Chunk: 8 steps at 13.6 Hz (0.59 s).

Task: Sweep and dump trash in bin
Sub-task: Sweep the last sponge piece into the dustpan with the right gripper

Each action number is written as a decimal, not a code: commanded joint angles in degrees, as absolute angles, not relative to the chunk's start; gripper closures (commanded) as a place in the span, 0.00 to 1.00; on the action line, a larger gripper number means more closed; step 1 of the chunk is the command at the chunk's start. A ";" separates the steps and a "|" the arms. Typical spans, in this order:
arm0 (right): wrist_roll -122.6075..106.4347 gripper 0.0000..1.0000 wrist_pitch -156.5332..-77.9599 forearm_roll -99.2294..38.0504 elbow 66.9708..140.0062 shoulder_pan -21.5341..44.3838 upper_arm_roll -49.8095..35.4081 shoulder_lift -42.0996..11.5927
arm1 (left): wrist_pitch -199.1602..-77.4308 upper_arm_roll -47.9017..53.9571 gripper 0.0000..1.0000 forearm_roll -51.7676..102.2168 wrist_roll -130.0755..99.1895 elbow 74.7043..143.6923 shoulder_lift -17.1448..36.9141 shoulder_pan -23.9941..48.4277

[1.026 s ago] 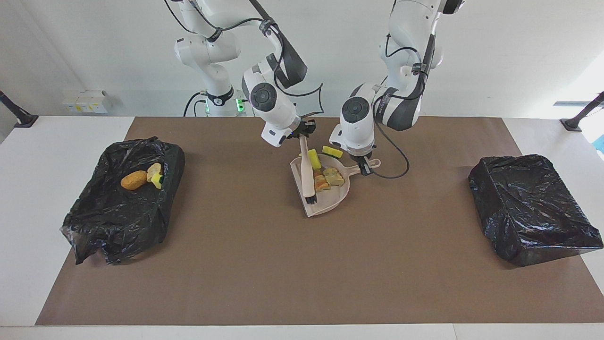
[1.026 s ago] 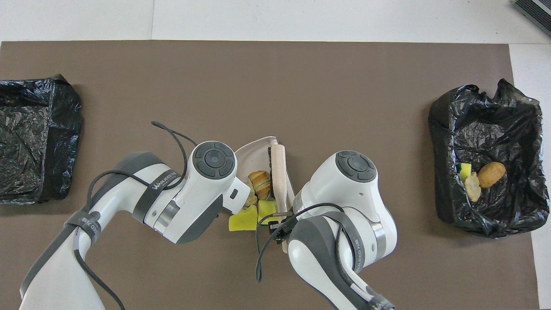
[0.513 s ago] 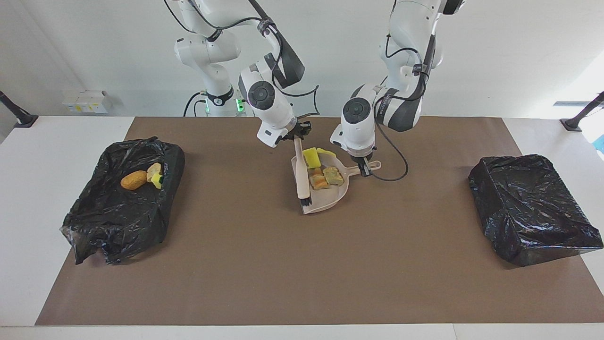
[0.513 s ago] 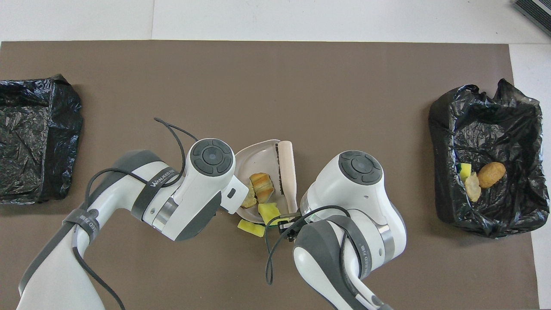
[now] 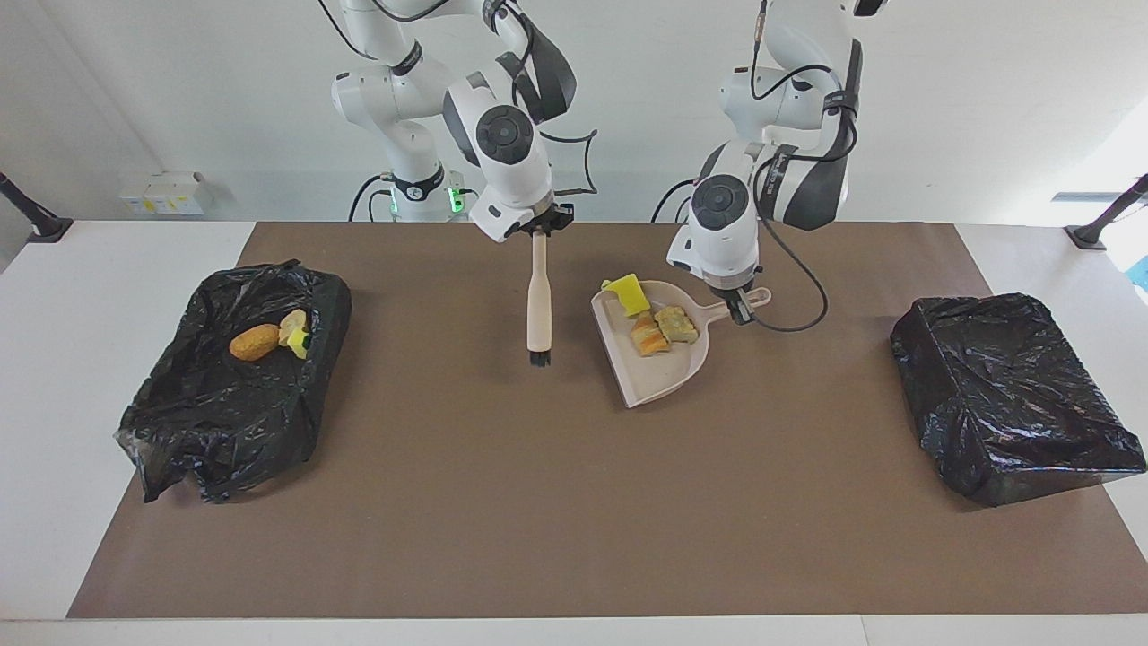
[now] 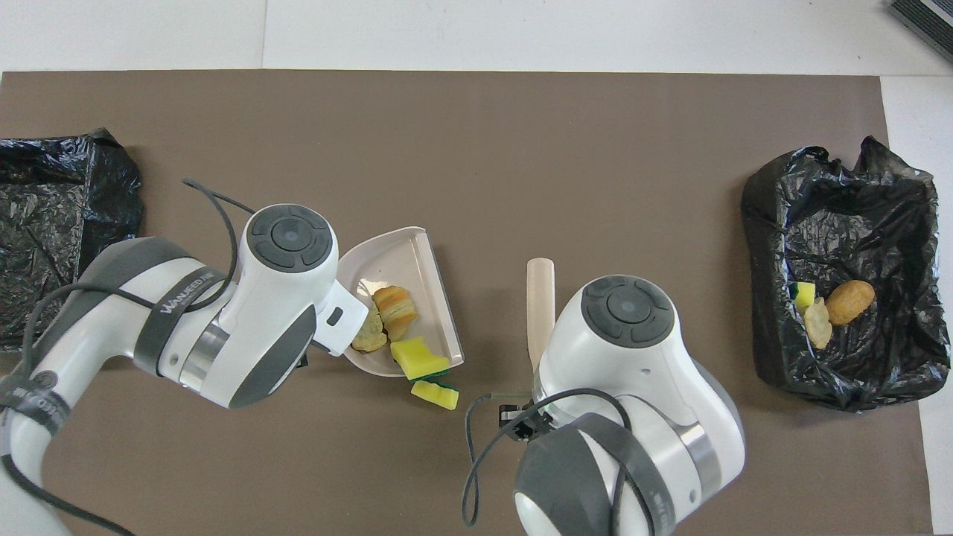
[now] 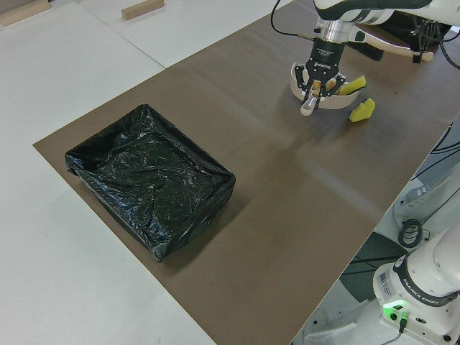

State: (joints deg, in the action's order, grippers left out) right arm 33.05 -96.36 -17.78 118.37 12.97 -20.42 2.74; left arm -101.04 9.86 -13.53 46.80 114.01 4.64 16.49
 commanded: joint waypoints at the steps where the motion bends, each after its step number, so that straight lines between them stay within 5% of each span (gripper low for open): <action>1: 36.56 1.00 -101.68 -23.01 127.41 15.28 -20.74 9.65 | -101.95 10.11 1.00 -14.68 50.52 123.36 -5.68 13.72; 5: 38.41 1.00 -109.58 -27.60 131.39 19.07 -20.83 9.06 | -107.30 10.11 1.00 -17.65 51.07 138.39 -16.23 12.40; 8: 37.53 1.00 -112.58 -27.69 131.40 21.44 -20.83 5.90 | -108.72 10.19 1.00 -18.02 50.89 142.82 -18.28 11.08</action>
